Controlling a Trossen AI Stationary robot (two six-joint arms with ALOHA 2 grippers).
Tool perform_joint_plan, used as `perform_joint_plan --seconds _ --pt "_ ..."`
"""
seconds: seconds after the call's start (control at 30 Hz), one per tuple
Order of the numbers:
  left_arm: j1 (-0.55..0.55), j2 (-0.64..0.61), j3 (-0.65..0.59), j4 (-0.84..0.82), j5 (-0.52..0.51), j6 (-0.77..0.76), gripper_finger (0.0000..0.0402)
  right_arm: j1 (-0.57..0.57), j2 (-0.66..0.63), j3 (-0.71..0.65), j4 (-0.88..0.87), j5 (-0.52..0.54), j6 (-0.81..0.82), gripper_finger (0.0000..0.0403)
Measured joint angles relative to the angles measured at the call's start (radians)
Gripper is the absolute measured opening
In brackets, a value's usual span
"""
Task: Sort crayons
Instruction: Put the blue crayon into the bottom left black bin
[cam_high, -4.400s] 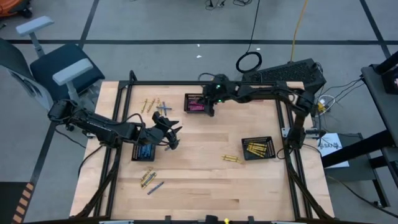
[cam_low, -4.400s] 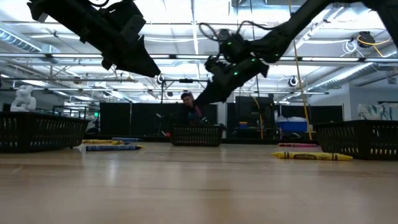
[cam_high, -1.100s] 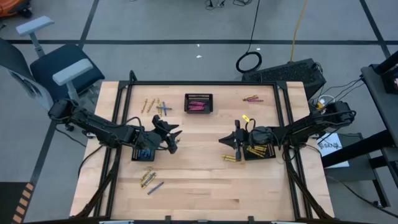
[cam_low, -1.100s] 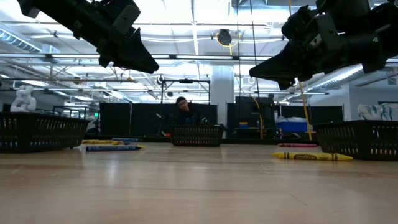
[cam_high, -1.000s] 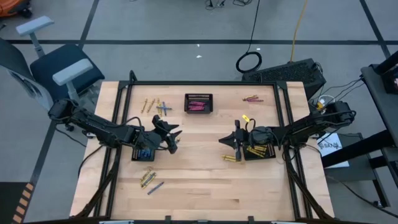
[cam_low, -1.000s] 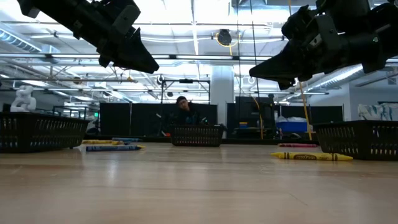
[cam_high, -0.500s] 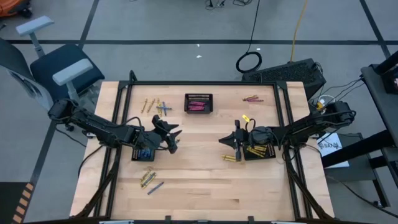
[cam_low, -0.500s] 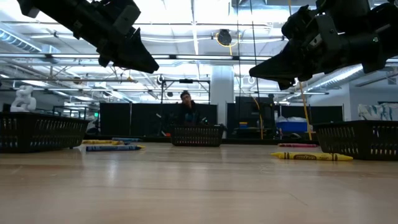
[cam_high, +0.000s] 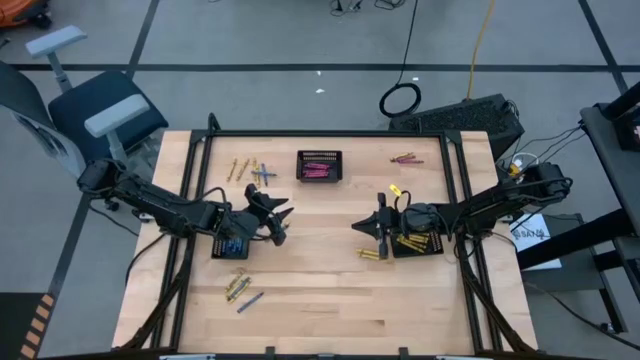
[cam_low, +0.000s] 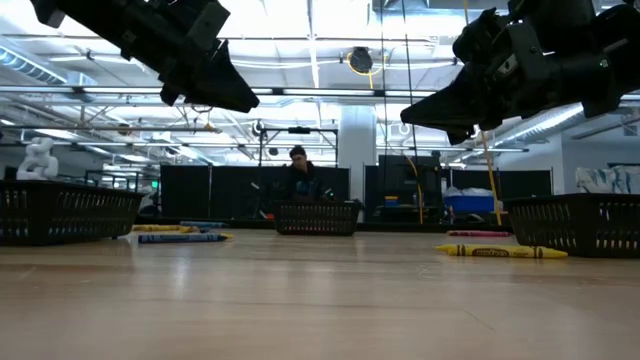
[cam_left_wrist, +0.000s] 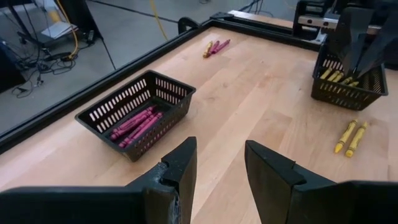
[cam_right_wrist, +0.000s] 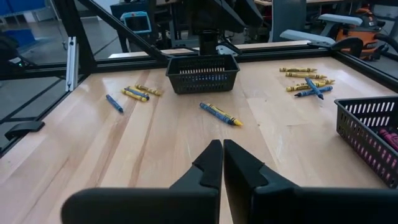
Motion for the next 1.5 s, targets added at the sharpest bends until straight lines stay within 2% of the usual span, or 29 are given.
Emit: perform_joint_plan --seconds 0.23,0.37,0.47,0.63,0.77,0.87,1.03,1.13,1.3,1.4,1.5 --pt "0.022 0.000 0.000 0.079 -0.001 0.094 0.0135 0.000 0.000 0.000 0.000 0.000 0.000 0.0000" --pt "0.032 0.040 -0.001 0.210 -0.002 0.207 0.0135 0.000 0.000 0.000 0.000 0.000 0.000 0.0000" --pt "0.032 0.096 0.000 0.370 0.002 0.312 0.0135 0.000 0.000 0.000 0.000 0.000 0.000 0.0000" --pt "0.032 0.181 0.000 0.562 0.089 0.455 0.0135 0.000 0.000 0.000 0.000 0.000 0.000 0.0000" --pt "0.032 0.184 0.000 0.566 0.101 0.467 0.0135 0.000 0.000 0.000 0.000 0.000 0.000 0.0000" --pt "0.018 0.149 0.016 0.464 0.101 0.467 0.0135 0.000 0.000 0.000 0.000 0.000 0.000 0.0000" --pt "-0.042 0.109 0.100 0.073 0.101 0.389 0.0135 0.000 0.000 0.000 0.000 0.000 0.000 0.0000" --pt "-0.074 0.109 0.149 -0.199 0.118 0.230 0.0135 0.000 0.000 0.000 0.000 0.000 0.000 0.0000" --pt "-0.061 0.118 0.163 -0.508 0.243 -0.176 0.0135 0.000 0.000 0.000 0.000 0.000 0.000 0.0000" --pt "-0.023 0.141 0.163 -0.582 0.248 -0.311 0.0135 0.000 -0.007 0.000 -0.002 0.004 0.000 0.0000" --pt "0.044 0.175 0.164 -0.562 0.319 -0.325 0.0135 0.000 -0.035 0.000 -0.002 0.013 0.000 0.0000"
